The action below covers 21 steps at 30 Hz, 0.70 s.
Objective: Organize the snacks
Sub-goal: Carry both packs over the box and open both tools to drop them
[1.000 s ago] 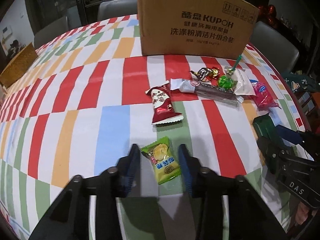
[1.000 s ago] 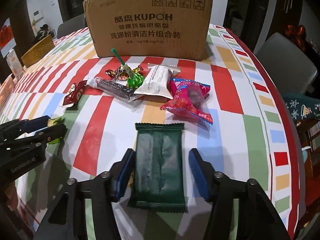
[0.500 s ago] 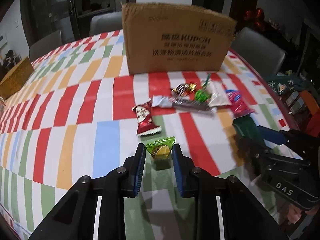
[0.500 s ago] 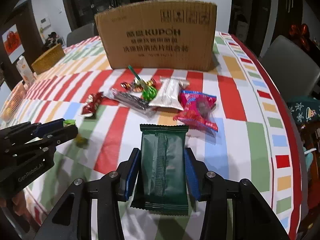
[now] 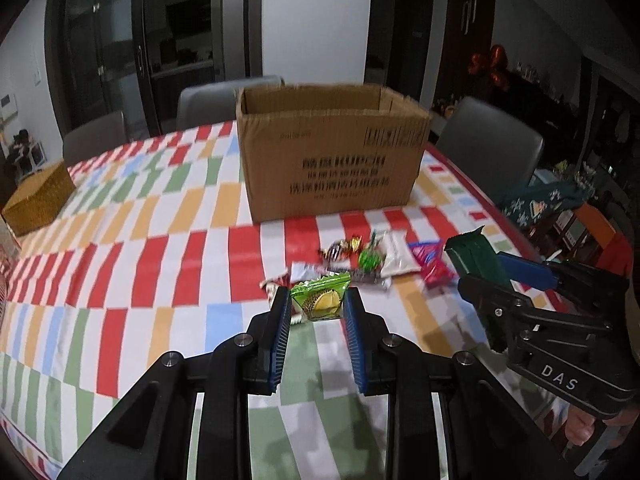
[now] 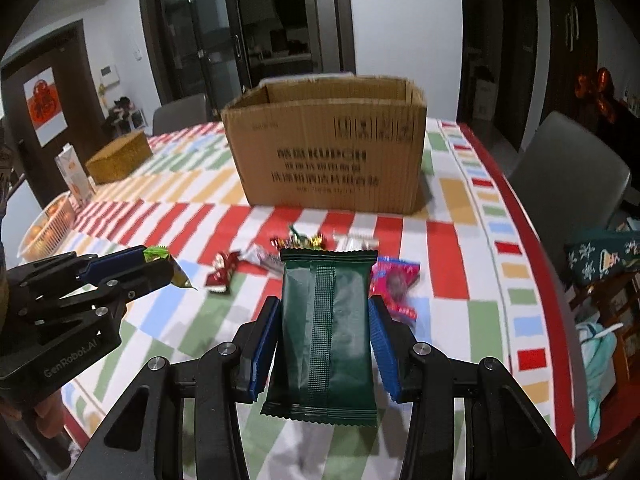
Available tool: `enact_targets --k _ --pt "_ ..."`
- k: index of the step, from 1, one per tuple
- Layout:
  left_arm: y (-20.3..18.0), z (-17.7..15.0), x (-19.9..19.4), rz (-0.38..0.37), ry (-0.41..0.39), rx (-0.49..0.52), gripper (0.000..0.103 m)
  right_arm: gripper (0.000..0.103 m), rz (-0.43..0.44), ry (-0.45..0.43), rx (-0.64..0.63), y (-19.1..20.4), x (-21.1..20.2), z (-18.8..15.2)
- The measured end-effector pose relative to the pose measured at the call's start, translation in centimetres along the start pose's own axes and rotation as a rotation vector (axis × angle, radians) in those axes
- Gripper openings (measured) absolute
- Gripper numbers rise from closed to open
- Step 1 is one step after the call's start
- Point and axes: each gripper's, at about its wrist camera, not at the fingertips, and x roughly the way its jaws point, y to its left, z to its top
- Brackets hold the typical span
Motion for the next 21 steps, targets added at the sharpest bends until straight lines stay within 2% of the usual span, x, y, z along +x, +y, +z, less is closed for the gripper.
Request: enact_targets --k 8,21 --pt "0.1 2.5 -0.8 -0.001 -0.063 0.003 0.027 0.045 0.000 -0.071 -0.010 0.0 -1.5 2.4" --pt "1.0 9.1 -1.4 0.001 -0.151 0.022 0.027 0.045 -0.003 -0.165 -0.041 -0.1 -2.0 8.3"
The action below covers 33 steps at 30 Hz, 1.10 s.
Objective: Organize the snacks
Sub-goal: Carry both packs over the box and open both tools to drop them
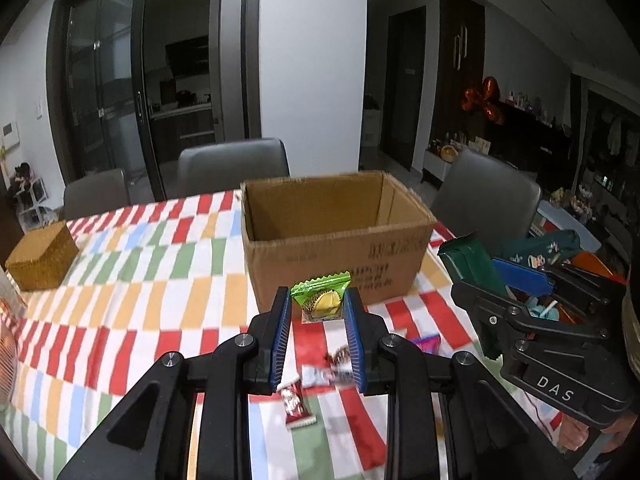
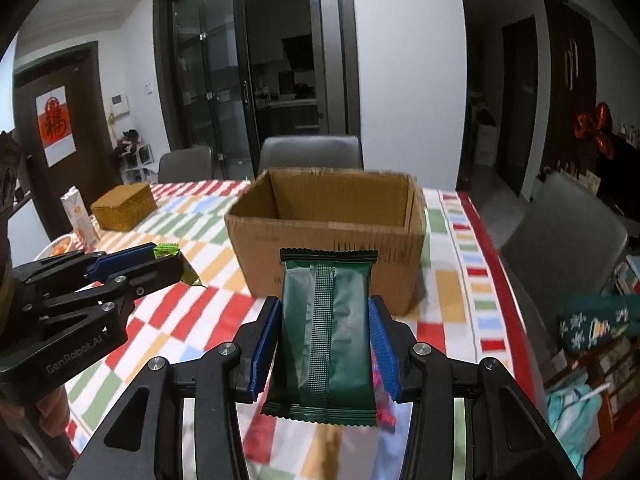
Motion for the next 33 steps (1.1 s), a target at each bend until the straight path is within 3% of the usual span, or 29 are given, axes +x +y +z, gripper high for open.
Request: enact_targets --k 9,33 --pt "1.2 4.0 1.8 0.009 -0.024 0.001 0.027 0.045 0.001 -0.039 -0.025 -0.5 1.7 4.1" --pt "3.5 10.6 11.9 -0.010 0.078 -0.041 0.027 0.045 0.009 0.061 0.014 -4.3 12.3 11.4"
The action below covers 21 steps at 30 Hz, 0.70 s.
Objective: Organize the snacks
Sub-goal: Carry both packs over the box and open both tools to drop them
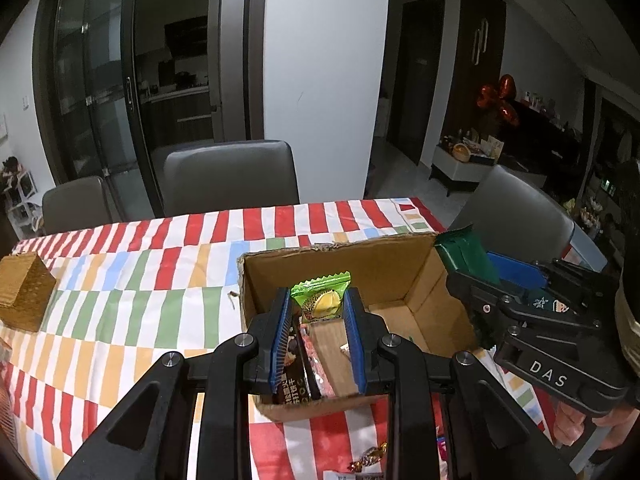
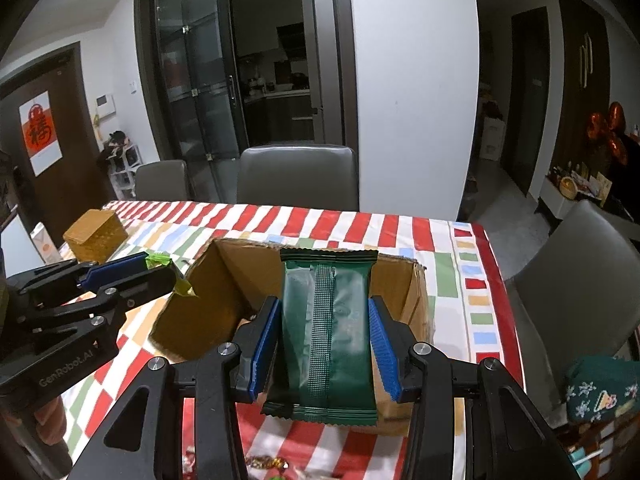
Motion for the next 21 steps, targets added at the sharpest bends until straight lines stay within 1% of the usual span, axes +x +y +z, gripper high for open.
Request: enact_targets --k 3,4,5,6,8,11,15,21 --pt "0.1 0.4 0.6 0.029 -0.010 0.001 0.030 0.046 0.003 0.001 0.012 -0.3 0.6 0.4" --pt "0.3 0.5 0.7 0.049 -0.017 0.002 0.042 0.047 -0.008 -0.003 0.015 -0.3 0.8 0.5" --pt "0.5 0.4 0.7 0.071 -0.025 0.000 0.059 0.055 -0.020 0.000 0.017 -0.4 0.9 0.5" --pt "0.7 0.2 0.4 0.090 -0.042 -0.009 0.064 0.064 -0.036 0.000 0.021 -0.4 0.9 0.4" --pt "1.0 -0.3 -0.3 0.089 -0.059 -0.018 0.065 0.065 -0.064 -0.013 0.026 -0.3 0.5 0.2" --pt "1.1 -1.3 -1.0 0.103 -0.050 -0.015 0.065 0.065 -0.080 -0.023 0.006 0.0 -0.4 -0.7" --pt "0.8 -2.7 -2.6 0.109 -0.055 -0.010 0.066 0.065 -0.075 -0.038 0.000 0.6 -2.2 -2.0" --pt "0.0 -4.9 -5.6 0.124 -0.084 0.002 0.067 0.065 -0.072 -0.068 0.011 1.0 -5.0 -3.8"
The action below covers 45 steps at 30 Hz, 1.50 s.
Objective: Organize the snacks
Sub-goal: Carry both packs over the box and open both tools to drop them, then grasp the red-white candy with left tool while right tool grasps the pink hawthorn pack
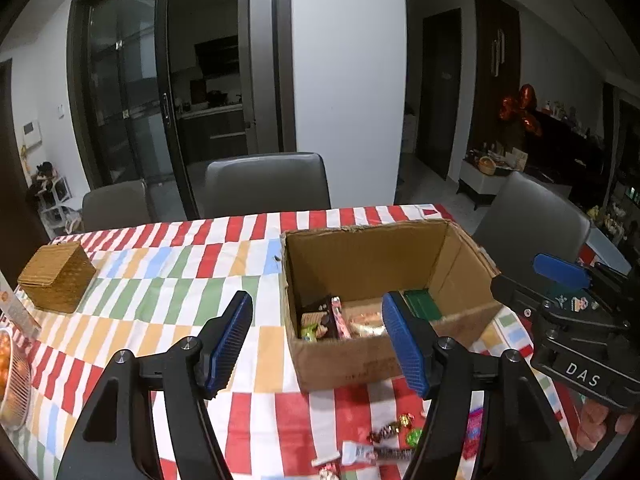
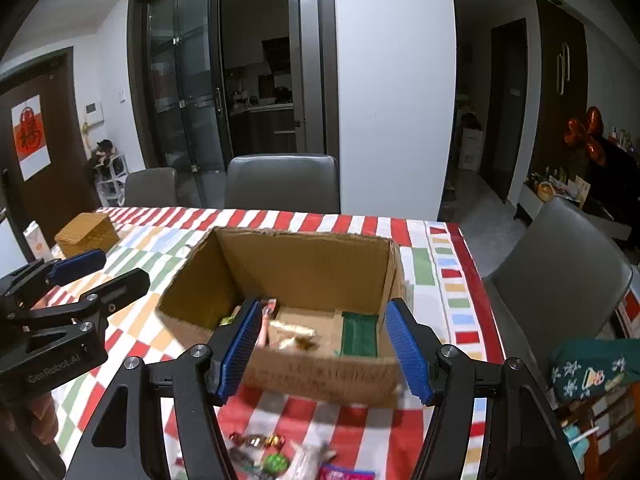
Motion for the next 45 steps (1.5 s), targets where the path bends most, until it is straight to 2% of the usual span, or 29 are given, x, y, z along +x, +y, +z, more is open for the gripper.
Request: enact_targets --k 9,17,33,45 --pt "-0.4 -3.4 -3.2 0.033 0.016 0.019 0.070 0.065 -0.074 -0.031 -0.069 0.9 -3.9 -2.9" --pt "-0.7 -6.9 -3.9 0.038 0.079 0.015 0.071 0.065 -0.092 0.005 -0.042 0.7 -5.3 -6.1" --pt "-1.2 -14.7 -1.5 0.028 0.261 -0.012 0.071 0.065 -0.112 0.158 0.030 -0.2 -3.4 -12.2" --pt "-1.7 -17.7 2.3 0.036 0.357 0.026 0.071 0.065 -0.132 0.268 0.079 -1.2 -0.2 -16.2"
